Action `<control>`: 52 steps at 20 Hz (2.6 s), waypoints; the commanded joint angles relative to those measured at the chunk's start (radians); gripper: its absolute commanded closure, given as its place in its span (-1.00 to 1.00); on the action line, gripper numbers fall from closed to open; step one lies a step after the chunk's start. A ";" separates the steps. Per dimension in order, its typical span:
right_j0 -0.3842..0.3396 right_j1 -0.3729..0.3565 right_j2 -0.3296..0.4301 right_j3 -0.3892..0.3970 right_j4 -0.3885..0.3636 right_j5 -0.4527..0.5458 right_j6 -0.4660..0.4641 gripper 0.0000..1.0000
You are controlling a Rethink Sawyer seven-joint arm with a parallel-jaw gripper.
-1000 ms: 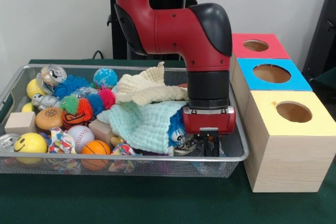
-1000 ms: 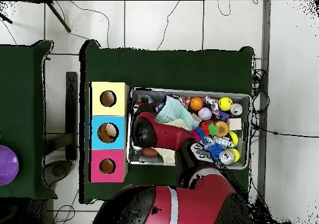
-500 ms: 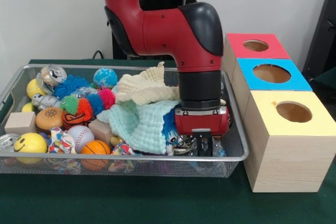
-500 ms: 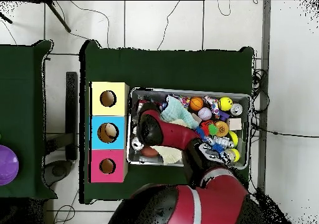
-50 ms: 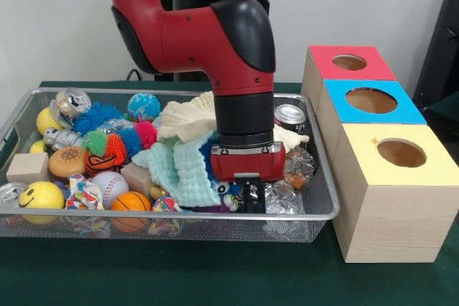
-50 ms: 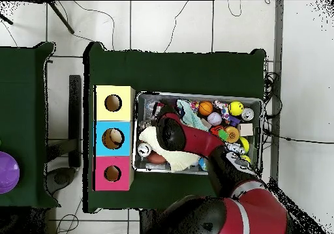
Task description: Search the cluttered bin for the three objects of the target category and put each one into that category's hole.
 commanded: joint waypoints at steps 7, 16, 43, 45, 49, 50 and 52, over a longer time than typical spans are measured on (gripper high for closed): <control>-0.003 0.010 0.015 0.025 -0.035 0.122 0.102 1.00; 0.075 0.062 -0.049 -0.031 -0.006 0.031 0.140 1.00; 0.000 0.105 0.037 -0.007 -0.033 0.033 0.137 1.00; 0.002 0.103 0.035 -0.006 -0.034 0.031 0.137 1.00; 0.049 0.088 -0.019 -0.005 -0.019 -0.017 0.155 1.00; 0.065 0.085 -0.034 -0.002 -0.011 -0.033 0.163 1.00; 0.090 0.077 -0.061 0.003 0.003 -0.056 0.176 1.00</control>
